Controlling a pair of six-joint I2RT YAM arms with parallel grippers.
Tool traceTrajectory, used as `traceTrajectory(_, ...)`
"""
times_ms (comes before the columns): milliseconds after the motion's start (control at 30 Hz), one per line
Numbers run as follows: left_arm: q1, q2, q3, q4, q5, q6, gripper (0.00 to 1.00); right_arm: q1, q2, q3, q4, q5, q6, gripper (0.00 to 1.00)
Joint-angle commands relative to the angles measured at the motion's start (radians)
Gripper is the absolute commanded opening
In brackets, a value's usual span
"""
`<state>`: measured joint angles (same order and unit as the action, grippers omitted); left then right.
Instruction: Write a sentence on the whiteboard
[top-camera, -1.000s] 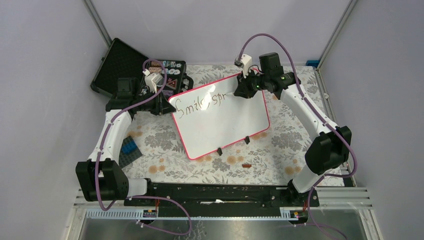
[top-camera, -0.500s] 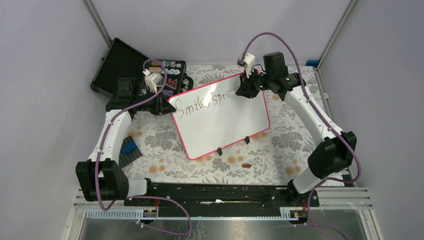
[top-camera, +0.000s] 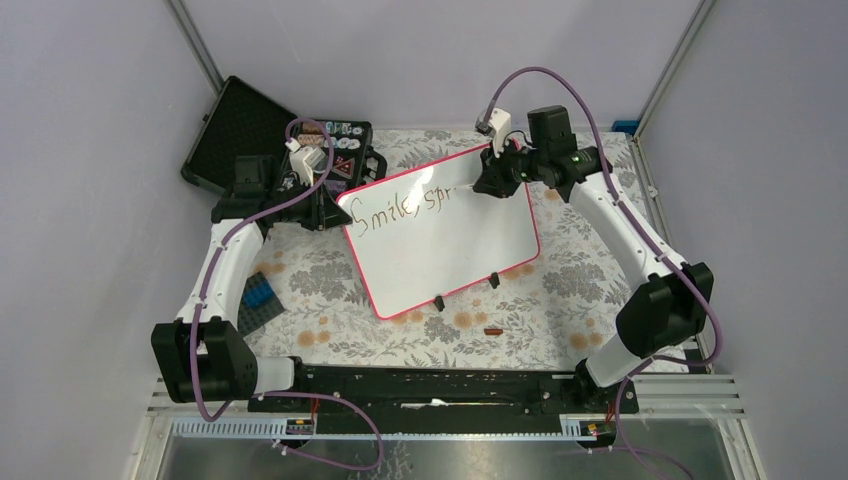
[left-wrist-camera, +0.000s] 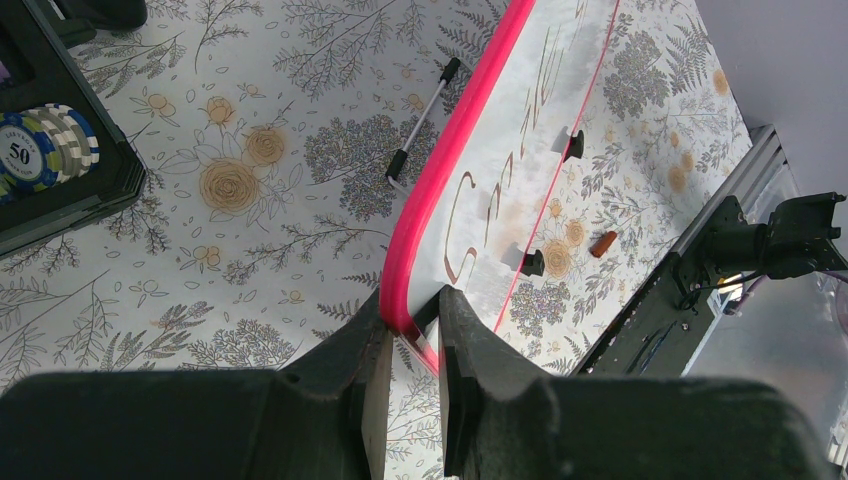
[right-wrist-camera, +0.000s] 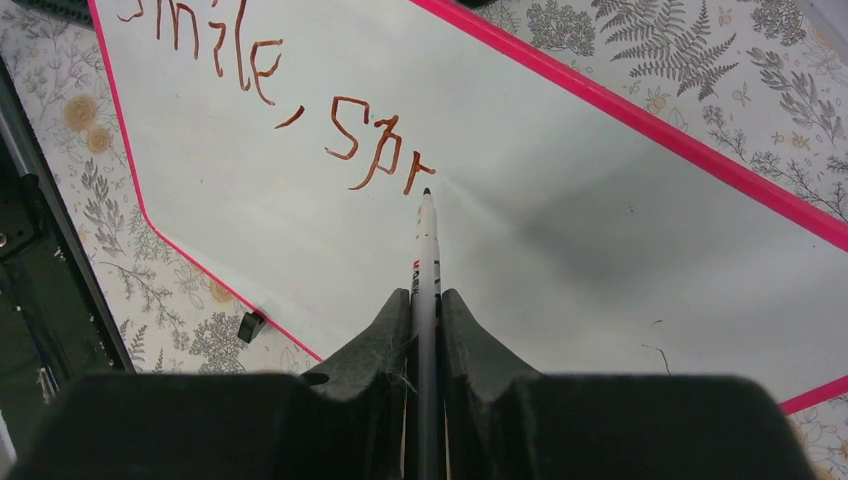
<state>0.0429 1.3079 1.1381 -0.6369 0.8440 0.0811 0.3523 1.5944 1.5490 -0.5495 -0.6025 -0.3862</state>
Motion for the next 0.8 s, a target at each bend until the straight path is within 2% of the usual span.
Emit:
traceTrajectory(0,-0.009,-0.013,0.010,0.054,-0.062,0.057,0.00,-0.005,0.020,0.010,-0.005,-0.006,-0.011,0.00)
traceTrajectory(767,-0.010,-0.016,0.007,0.054,-0.064,0.055,0.00,-0.032,0.042,0.035,-0.005,0.040,-0.020,0.00)
